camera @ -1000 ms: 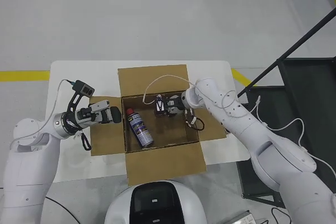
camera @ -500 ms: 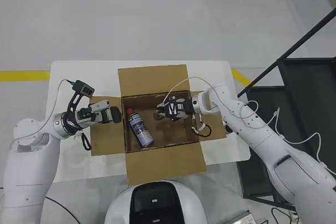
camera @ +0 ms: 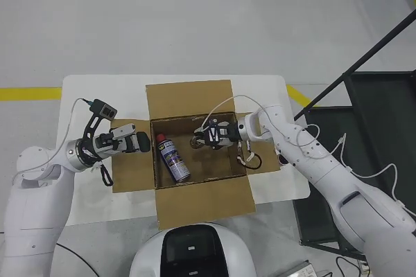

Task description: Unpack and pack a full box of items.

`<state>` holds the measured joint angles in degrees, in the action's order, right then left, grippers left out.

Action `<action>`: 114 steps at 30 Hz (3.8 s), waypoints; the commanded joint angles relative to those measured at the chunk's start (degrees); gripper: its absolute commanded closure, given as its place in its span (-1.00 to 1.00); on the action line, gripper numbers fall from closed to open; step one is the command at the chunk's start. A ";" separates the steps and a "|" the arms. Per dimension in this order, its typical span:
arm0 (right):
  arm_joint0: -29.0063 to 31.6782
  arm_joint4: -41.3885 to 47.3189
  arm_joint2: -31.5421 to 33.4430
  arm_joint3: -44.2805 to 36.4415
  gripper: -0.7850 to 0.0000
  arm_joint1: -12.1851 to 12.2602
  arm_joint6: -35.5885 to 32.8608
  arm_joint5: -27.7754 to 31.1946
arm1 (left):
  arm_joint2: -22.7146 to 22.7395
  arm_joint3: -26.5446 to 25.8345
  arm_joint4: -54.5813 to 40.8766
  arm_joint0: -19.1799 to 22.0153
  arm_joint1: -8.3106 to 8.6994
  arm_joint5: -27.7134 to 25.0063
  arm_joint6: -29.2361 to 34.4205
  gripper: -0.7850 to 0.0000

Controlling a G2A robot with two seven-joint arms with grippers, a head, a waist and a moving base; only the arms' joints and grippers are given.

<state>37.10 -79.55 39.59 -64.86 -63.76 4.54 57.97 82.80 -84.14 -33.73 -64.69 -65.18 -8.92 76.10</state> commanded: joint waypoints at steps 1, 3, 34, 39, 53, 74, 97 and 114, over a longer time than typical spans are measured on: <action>0.78 1.62 0.71 -0.23 1.00 0.13 1.11 0.03 | 0.00 0.00 0.00 0.00 0.00 0.00 0.00 -1.00; 1.48 3.42 1.49 -0.91 1.00 0.73 3.05 0.03 | 0.00 0.00 0.00 0.00 0.00 0.00 0.00 -1.00; 29.01 26.32 25.40 -14.82 1.00 24.61 8.53 0.03 | 0.00 0.00 0.00 0.00 0.00 0.00 0.00 -1.00; 29.01 26.32 25.40 -14.82 1.00 24.61 8.53 0.03 | 0.00 0.00 0.00 0.00 0.00 0.00 0.00 -1.00; 31.19 31.72 26.11 -13.66 1.00 25.36 8.16 0.03 | 0.00 0.00 0.00 0.00 0.00 0.00 0.00 -1.00; 42.15 66.83 28.04 -3.93 1.00 32.61 -5.36 0.03 | 0.00 0.00 0.00 0.00 0.00 0.00 0.00 -1.00; 42.07 77.31 27.19 1.52 1.00 32.53 -14.72 -3.11 | 0.00 0.00 0.00 0.00 0.00 0.00 0.00 -1.00; 32.73 84.81 17.76 16.36 1.00 26.03 -26.66 -8.66 | 0.00 0.00 0.00 0.00 0.00 0.00 0.00 -1.00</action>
<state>70.89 4.43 58.13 -50.15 -37.07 -21.61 49.23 82.80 -84.14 -33.73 -64.69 -65.18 -8.92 76.10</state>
